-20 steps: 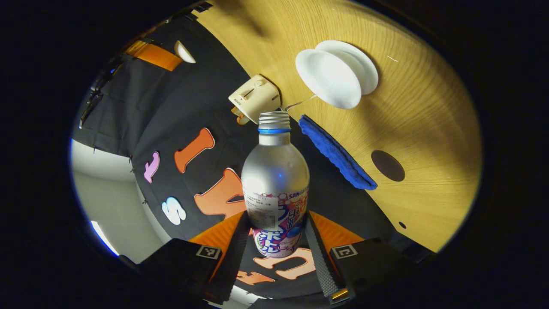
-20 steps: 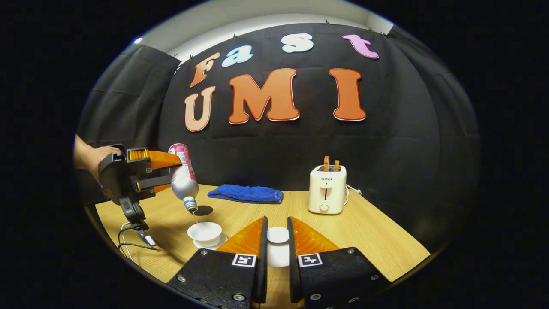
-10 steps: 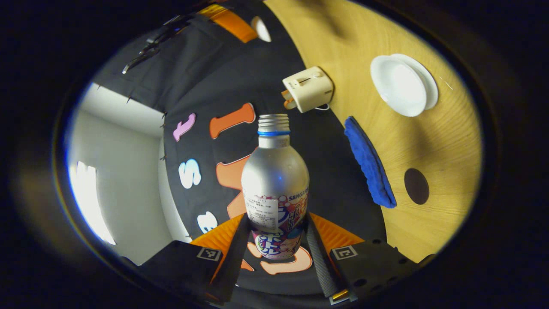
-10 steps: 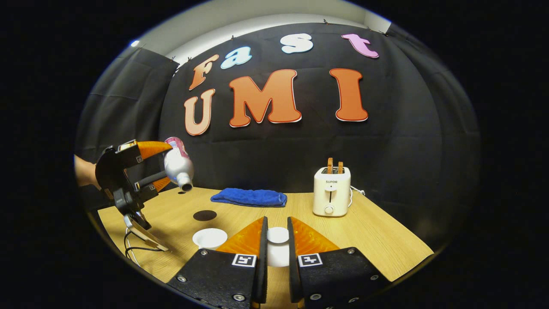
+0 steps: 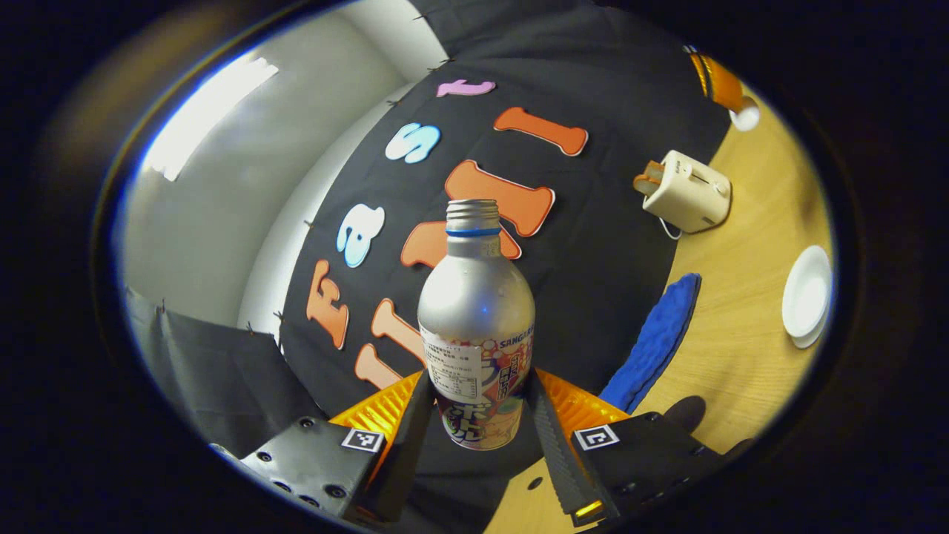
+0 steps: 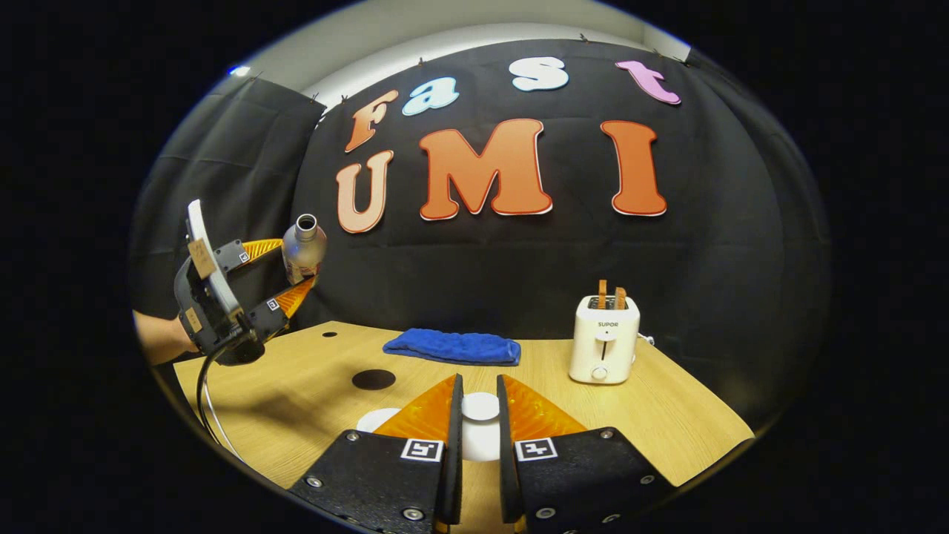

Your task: Open the teacup lid with one hand, grasp the water bottle and pour water into the teacup with the other hand; after pouring, place the water bottle on the coaster and then close the teacup lid.

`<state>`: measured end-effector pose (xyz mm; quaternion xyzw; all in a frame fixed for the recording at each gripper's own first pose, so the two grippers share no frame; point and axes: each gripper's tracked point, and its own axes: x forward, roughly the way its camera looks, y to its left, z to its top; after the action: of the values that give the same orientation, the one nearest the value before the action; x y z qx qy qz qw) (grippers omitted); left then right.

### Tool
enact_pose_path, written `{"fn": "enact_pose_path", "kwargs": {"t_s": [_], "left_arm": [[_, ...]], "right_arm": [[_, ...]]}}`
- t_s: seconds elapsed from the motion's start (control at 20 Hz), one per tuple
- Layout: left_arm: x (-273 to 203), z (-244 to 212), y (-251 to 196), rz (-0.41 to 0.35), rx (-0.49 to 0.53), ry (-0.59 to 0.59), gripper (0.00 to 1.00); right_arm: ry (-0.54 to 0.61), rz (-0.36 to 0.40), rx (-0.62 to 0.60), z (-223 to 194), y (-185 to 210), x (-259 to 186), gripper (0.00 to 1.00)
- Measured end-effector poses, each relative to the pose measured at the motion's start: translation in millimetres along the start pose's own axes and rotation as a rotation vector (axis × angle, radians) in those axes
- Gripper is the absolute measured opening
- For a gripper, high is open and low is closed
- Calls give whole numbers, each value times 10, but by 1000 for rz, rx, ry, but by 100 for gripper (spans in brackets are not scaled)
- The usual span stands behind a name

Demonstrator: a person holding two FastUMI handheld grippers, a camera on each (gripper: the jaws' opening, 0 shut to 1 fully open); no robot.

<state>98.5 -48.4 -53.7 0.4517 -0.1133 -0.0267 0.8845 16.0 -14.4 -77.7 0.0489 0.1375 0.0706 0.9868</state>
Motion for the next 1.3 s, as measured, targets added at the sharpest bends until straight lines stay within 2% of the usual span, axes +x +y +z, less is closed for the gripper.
{"fn": "enact_pose_path", "kwargs": {"t_s": [0.15,0.2,0.25,0.5,0.65,0.7,0.75,1.0,1.05,1.3], "left_arm": [[93,-60,10,30,-201,27,78],[126,-90,-27,18,-270,43,82],[112,-142,-89,-7,-345,76,78],[243,-559,-543,-79,-615,213,78],[398,-678,-941,-154,-775,293,78],[443,-735,-1007,-165,-819,315,73],[473,-772,-1063,-177,-861,332,78],[549,-1009,-1330,-210,-987,439,78],[542,-1042,-1370,-215,-1003,459,74],[507,-1165,-1586,-250,-1040,520,74]], "right_arm": [[3,15,-14,14,127,102,21],[8,23,-16,15,167,136,21],[11,28,-18,9,198,170,21],[36,37,-46,-69,314,317,22],[54,33,-47,-129,356,406,22],[59,40,-44,-143,384,420,21],[61,44,-40,-152,403,447,21],[78,69,-29,-230,465,527,21],[84,73,-30,-254,471,547,21],[109,79,-12,-309,525,624,21]]}}
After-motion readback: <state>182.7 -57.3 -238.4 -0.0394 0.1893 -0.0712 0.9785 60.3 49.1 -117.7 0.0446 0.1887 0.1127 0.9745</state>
